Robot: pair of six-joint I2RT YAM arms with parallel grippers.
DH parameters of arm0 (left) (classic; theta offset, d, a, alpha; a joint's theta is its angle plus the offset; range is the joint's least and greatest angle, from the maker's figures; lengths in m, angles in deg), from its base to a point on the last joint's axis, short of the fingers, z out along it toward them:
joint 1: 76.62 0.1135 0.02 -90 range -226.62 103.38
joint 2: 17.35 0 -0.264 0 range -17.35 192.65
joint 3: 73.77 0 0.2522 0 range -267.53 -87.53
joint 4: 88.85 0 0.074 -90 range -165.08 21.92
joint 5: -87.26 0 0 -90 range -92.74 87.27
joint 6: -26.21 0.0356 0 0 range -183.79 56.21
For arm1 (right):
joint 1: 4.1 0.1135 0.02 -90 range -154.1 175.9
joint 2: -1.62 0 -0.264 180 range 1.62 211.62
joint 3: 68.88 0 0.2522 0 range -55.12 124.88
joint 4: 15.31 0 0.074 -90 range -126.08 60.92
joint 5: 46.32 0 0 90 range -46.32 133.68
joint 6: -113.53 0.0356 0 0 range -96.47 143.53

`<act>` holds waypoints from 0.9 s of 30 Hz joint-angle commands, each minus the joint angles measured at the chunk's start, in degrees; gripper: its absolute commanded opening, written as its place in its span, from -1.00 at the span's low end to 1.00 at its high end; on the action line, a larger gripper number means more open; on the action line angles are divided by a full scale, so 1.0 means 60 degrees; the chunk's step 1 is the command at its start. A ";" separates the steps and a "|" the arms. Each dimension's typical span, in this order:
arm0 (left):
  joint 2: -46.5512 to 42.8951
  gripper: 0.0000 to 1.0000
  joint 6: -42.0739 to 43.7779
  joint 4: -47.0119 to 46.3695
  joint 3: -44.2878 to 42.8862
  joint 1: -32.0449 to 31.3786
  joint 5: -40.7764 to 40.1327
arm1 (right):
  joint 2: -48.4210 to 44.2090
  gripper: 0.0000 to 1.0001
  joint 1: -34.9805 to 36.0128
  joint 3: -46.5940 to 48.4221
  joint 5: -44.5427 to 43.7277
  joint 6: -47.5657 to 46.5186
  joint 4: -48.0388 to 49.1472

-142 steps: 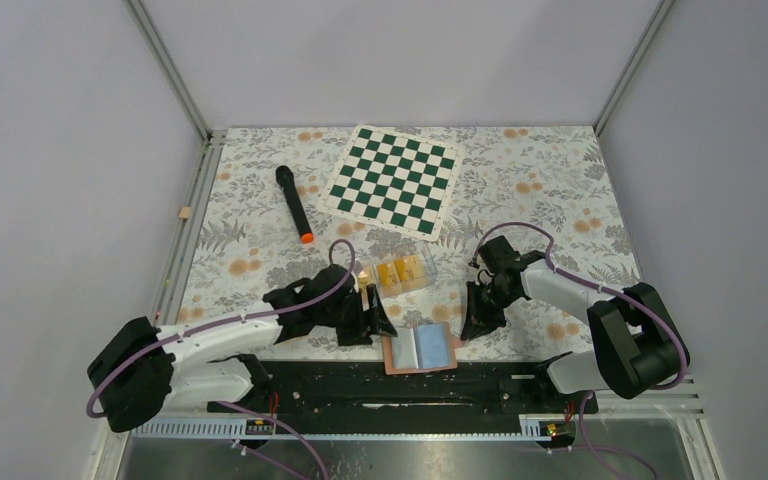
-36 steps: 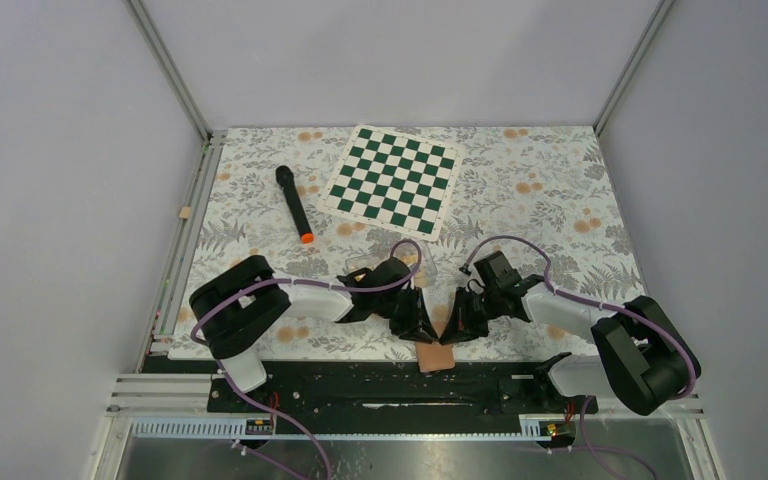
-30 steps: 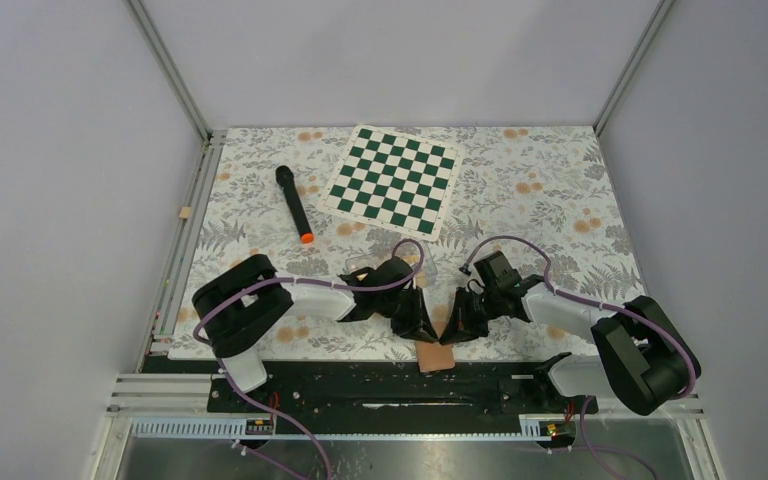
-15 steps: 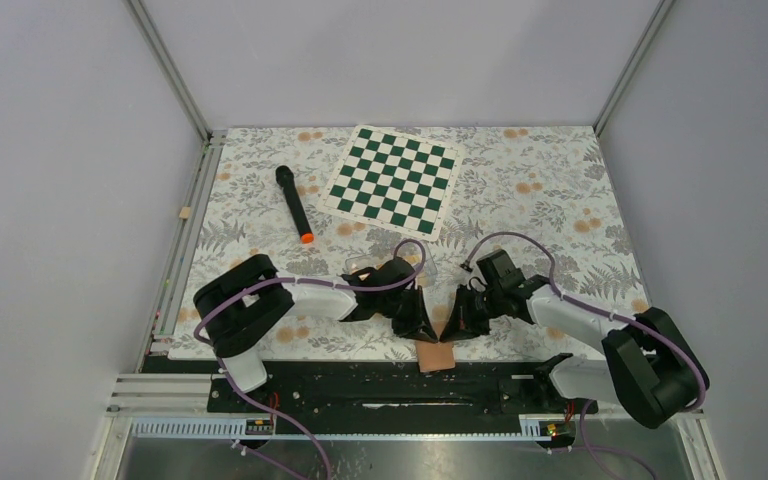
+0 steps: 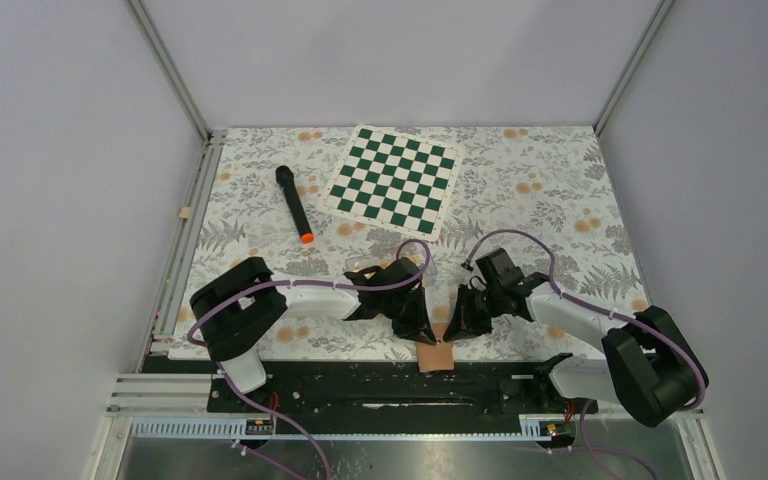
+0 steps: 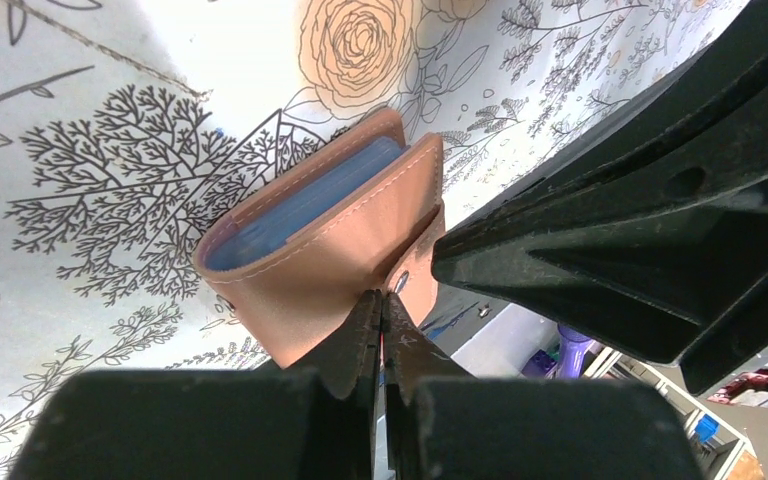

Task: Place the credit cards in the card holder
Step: Close the card holder at the center of the board.

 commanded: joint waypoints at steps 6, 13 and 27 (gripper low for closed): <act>-0.0149 -1.00 0.0038 0.0279 -0.0332 -0.0239 -0.0163 | 0.0171 -1.00 0.0144 0.0291 0.0070 -0.0244 -0.0084; -0.0261 -1.00 -0.0348 -0.0455 -0.0161 -0.0291 0.0040 | -0.0042 -1.00 0.0197 0.0115 0.0367 -0.0154 0.0254; -0.0289 -1.00 -0.0552 0.0015 0.0018 -0.0404 -0.0225 | 0.0136 -1.00 0.0328 0.0141 0.0374 -0.0207 0.0194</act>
